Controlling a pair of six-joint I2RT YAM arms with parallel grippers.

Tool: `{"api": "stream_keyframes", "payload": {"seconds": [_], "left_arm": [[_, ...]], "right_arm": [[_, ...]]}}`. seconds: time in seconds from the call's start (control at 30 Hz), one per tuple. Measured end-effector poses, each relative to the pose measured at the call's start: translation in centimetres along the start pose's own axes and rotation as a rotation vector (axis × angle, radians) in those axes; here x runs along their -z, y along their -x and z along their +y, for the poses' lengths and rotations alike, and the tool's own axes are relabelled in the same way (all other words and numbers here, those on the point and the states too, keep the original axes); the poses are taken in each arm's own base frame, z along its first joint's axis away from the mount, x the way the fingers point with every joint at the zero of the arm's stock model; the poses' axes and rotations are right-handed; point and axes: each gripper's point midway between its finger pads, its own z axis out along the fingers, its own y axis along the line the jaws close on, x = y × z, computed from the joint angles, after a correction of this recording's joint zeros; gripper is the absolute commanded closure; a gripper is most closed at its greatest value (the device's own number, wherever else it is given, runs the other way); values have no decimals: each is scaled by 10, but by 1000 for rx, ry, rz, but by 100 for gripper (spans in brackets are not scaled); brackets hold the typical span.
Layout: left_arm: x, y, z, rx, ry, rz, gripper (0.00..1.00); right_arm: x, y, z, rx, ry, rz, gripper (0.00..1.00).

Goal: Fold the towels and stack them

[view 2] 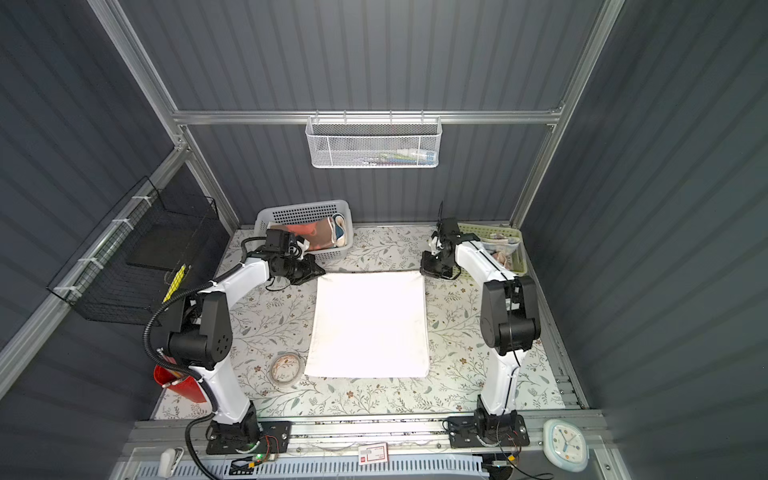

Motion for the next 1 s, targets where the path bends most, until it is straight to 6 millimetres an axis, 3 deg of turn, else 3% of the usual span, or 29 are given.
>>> {"api": "stream_keyframes", "payload": {"seconds": [0.13, 0.23, 0.43, 0.63, 0.73, 0.83, 1.0], "left_arm": [[18, -1, -15, -32, -26, -26, 100], [29, -12, -19, -37, -42, -26, 100], [47, -56, -15, -20, -49, 6, 100], [58, -130, 4, 52, -62, 77, 100], [57, -165, 19, 110, -43, 134, 100], [63, -181, 22, 133, -28, 161, 100], [78, -181, 15, 105, -12, 151, 100]], "right_arm": [[25, 4, 9, 20, 44, -44, 100], [34, -12, 11, 15, 67, -33, 100], [43, -87, 0, -19, 78, 64, 100], [45, -164, -10, -77, 106, 157, 100], [42, -191, -13, -102, 107, 211, 100], [46, -201, -13, -110, 109, 232, 100], [64, -200, -5, -98, 112, 223, 100]]}}
